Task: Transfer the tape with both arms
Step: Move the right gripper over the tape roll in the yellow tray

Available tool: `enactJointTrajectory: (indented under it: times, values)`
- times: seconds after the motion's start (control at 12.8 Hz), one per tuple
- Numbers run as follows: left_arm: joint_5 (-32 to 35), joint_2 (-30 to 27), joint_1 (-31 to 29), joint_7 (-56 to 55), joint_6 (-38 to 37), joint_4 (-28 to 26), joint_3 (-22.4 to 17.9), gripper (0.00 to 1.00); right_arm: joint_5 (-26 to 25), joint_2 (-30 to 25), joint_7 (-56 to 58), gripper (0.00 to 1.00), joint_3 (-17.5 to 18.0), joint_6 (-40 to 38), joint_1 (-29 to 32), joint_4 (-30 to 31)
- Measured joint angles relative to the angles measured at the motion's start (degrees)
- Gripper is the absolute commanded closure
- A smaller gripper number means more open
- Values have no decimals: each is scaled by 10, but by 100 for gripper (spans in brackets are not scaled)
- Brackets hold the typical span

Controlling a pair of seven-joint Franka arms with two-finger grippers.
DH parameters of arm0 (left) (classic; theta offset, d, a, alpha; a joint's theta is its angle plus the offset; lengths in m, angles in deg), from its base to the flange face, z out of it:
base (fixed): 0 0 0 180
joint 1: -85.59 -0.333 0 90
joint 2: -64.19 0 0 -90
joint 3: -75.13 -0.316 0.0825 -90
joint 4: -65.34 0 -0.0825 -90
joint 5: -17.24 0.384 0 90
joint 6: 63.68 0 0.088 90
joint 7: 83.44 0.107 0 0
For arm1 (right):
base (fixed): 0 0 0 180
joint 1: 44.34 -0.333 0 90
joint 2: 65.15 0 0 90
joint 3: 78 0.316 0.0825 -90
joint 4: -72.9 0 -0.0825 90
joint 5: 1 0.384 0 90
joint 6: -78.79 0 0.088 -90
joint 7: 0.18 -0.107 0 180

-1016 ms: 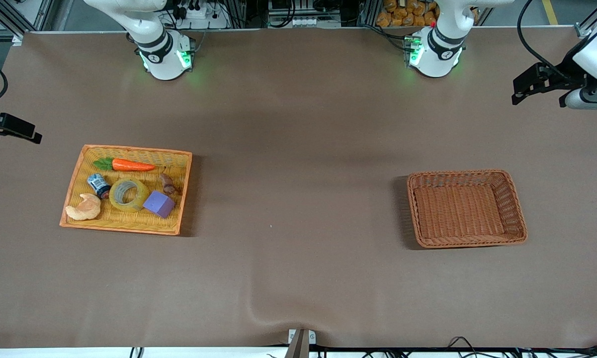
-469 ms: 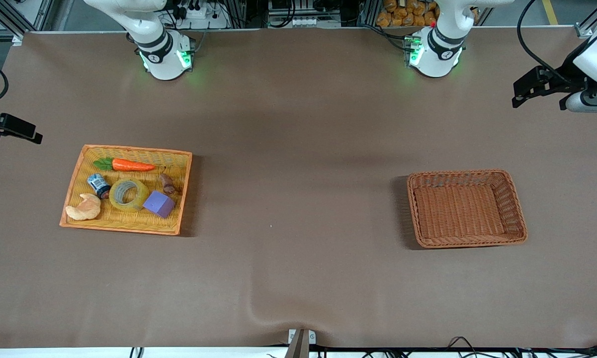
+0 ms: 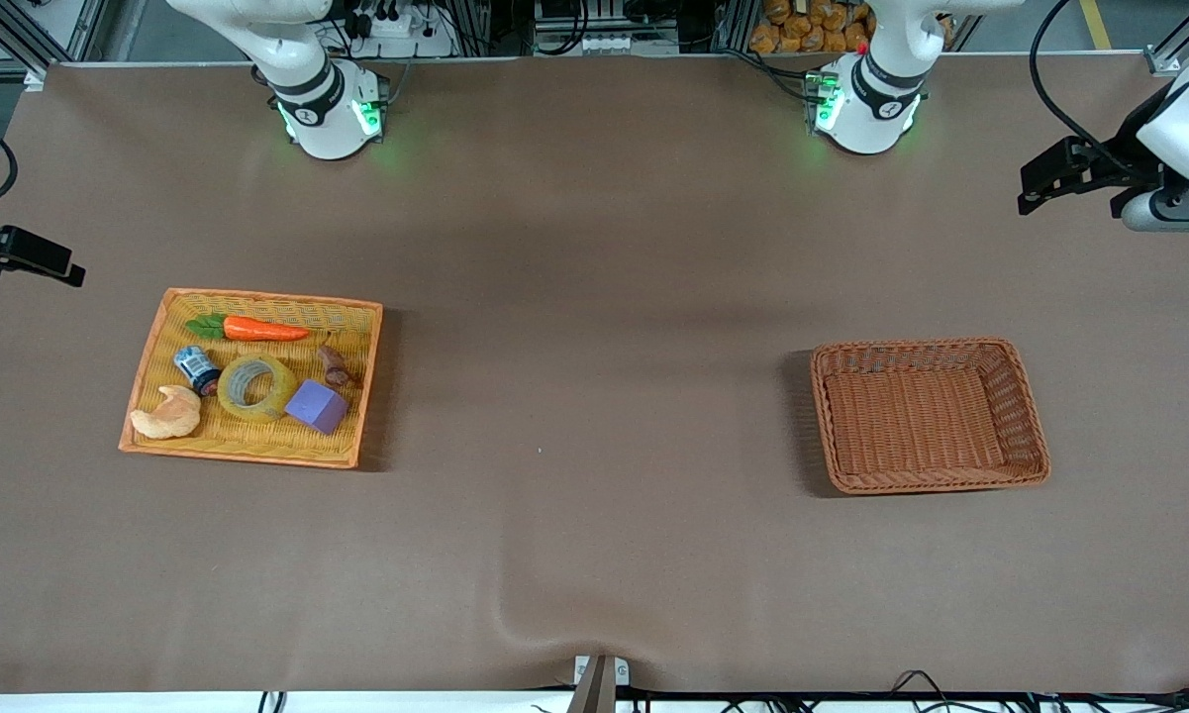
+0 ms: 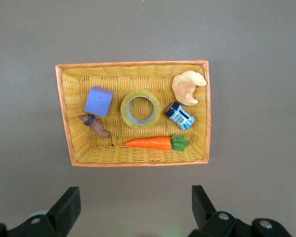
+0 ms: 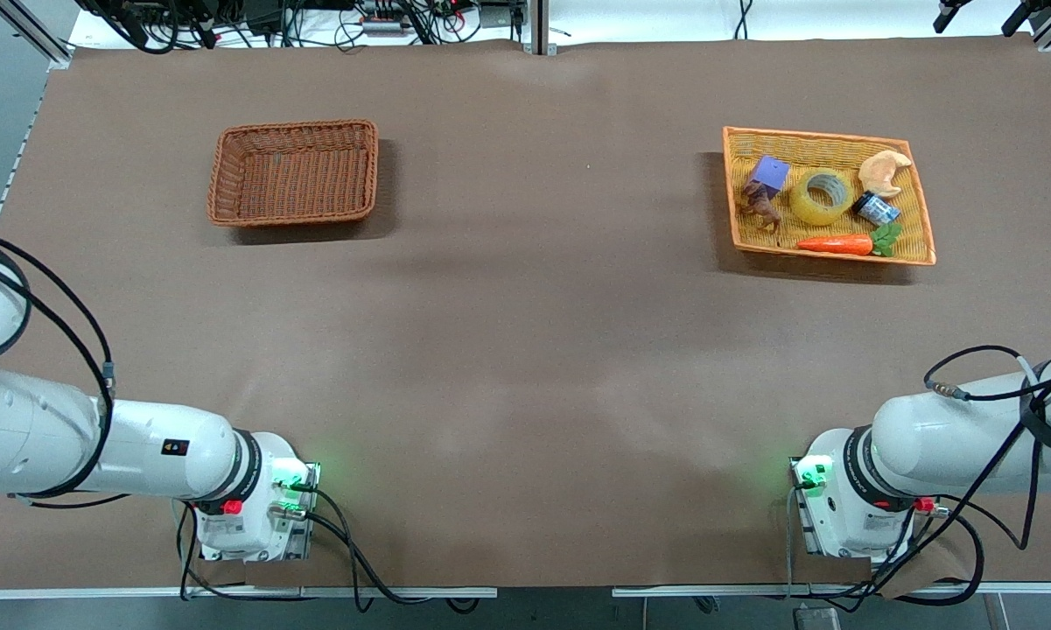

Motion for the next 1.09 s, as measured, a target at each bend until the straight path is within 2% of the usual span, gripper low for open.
enactJointTrajectory:
  times: [0.23, 0.55, 1.09]
  values:
    - [0, 9, -1, 0, -23, -2, 1, 0, 0, 0, 0, 0, 0, 0, 0, 0]
    - [1, 57, 3, 0, -27, -2, 6, 0, 0, 0, 0, 0, 0, 0, 0, 1]
    - [1, 77, 3, 0, -27, 5, 6, 0, 0, 0, -1, 0, 0, 0, 0, 2]
